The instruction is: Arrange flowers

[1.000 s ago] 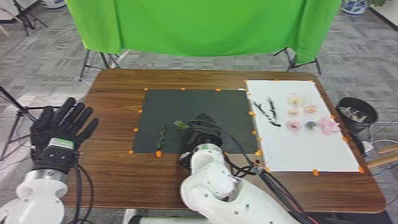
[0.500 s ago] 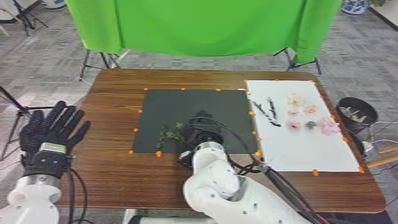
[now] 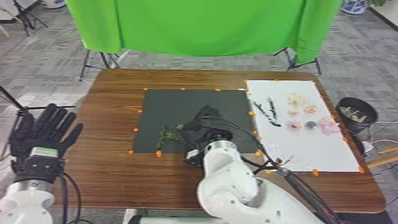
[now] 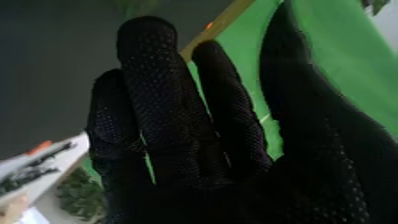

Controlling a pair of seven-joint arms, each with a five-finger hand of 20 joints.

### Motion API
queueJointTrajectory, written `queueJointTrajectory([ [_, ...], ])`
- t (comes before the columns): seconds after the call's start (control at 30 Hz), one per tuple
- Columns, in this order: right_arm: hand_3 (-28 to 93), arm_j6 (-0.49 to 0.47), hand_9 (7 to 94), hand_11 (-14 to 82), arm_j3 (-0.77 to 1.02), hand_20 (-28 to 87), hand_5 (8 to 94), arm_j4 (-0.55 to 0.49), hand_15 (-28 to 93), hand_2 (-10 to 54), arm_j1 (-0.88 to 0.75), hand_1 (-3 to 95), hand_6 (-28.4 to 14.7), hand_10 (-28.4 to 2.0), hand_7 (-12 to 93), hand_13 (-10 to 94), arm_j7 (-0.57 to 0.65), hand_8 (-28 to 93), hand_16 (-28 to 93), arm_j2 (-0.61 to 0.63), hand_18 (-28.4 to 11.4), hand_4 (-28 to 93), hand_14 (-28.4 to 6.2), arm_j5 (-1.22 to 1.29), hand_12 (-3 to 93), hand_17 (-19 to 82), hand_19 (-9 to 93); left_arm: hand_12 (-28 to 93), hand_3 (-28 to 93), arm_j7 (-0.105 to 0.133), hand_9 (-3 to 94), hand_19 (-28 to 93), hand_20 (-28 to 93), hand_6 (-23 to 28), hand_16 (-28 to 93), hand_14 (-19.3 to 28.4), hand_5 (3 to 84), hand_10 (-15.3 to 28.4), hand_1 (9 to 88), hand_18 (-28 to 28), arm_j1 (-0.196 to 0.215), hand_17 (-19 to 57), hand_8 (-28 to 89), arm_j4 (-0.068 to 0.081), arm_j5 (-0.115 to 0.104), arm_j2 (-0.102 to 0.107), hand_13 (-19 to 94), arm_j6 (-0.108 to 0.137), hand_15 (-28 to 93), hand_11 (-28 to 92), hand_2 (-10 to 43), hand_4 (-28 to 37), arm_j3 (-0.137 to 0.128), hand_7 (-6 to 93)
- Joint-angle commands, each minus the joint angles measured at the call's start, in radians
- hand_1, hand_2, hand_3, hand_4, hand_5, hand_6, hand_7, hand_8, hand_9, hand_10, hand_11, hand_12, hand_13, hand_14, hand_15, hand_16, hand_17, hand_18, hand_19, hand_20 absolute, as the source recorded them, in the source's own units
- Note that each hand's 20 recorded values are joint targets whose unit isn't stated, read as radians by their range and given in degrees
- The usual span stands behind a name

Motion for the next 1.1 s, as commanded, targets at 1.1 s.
queueJointTrajectory([
  [1.1, 74, -0.737, 68.4, 12.0, 0.065, 23, 76.3, -0.072, 54, -3.2, -0.116, 55.6, -4.7, -16.9, 19, 74, -0.173, 6, 22, -0.025, -26.3, -25, -11.8, -0.151, 14.7, 35, 85, 13, 71, -0.057, 38.3, 41, 11, 9.4, -6, 15.7, 41.9, 16.0, 28.4, 15.4, 0.025, -7.8, -9, 0.006, 0.103, -0.051, 28, 0.014, 40, 23, 16.4, -28.3, 0.021, 17.0],
])
